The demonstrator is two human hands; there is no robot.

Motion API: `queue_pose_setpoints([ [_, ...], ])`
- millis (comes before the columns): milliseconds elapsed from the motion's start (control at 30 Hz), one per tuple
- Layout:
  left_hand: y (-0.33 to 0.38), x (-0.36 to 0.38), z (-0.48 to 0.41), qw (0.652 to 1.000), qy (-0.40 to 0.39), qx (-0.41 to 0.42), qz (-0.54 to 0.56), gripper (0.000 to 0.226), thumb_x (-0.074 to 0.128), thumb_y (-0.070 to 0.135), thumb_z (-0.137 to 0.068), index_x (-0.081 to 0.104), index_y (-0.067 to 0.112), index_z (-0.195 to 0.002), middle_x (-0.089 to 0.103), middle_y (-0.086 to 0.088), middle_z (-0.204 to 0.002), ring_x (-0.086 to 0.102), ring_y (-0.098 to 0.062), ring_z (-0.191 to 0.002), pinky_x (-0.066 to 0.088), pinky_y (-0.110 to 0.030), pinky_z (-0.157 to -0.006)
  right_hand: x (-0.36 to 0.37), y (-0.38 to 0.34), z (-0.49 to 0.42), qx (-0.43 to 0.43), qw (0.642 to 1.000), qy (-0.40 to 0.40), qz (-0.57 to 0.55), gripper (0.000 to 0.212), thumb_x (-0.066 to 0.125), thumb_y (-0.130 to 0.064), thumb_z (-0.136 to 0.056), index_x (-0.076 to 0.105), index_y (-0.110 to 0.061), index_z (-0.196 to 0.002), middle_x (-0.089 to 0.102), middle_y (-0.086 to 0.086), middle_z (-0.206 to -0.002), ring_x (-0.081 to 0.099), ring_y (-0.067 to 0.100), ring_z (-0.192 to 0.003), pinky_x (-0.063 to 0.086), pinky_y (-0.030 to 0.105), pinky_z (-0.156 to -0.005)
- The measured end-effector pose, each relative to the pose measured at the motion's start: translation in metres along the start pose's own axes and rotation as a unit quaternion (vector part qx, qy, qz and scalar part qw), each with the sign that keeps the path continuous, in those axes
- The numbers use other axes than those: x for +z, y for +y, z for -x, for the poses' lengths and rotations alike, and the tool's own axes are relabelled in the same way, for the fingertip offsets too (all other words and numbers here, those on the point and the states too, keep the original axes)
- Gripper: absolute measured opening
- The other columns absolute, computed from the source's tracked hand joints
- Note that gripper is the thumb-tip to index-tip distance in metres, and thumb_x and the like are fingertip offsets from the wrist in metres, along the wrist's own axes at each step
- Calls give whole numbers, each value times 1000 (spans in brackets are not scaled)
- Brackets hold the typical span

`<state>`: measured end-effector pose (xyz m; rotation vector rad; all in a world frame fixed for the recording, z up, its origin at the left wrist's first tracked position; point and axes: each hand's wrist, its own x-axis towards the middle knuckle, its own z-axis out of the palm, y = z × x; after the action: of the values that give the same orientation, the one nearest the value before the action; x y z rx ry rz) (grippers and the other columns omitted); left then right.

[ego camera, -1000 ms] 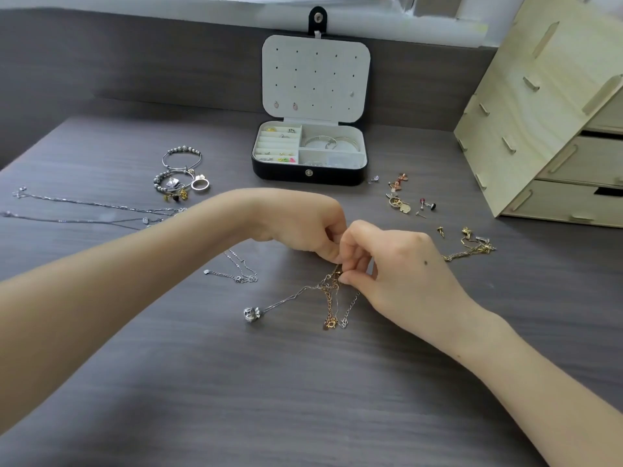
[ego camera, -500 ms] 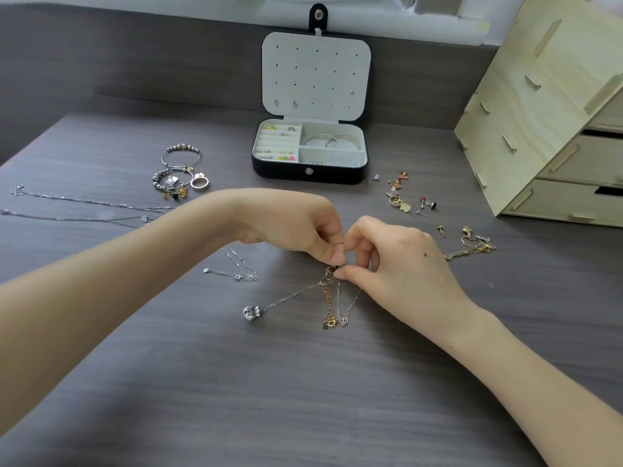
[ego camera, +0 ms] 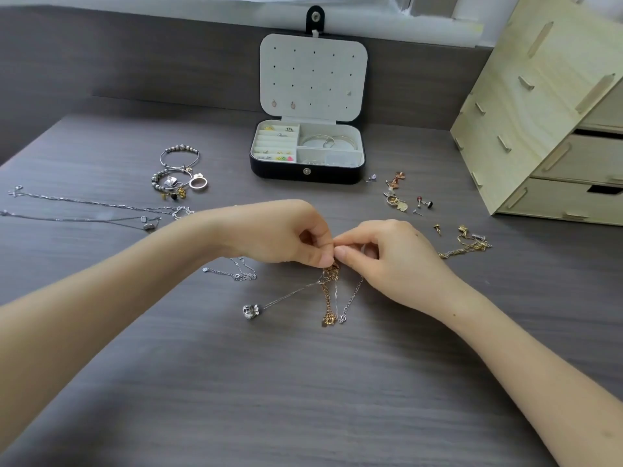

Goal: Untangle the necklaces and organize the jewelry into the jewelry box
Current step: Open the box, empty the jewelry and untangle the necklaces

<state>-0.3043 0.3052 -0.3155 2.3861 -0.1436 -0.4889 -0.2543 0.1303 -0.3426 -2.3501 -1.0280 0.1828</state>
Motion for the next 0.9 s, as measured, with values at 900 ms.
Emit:
queue_pose_setpoints([
  [900,1,16,-4,976,156,-51,140,20,45,10,-97,46,16,-78,69,1,-73,59,-12,-62,48,-29,-78,0,-9,-51,102,969,76,-212,17,53,-9,-90,54,-21,-79,64,1,-67,56,10,-55,44,22,-50],
])
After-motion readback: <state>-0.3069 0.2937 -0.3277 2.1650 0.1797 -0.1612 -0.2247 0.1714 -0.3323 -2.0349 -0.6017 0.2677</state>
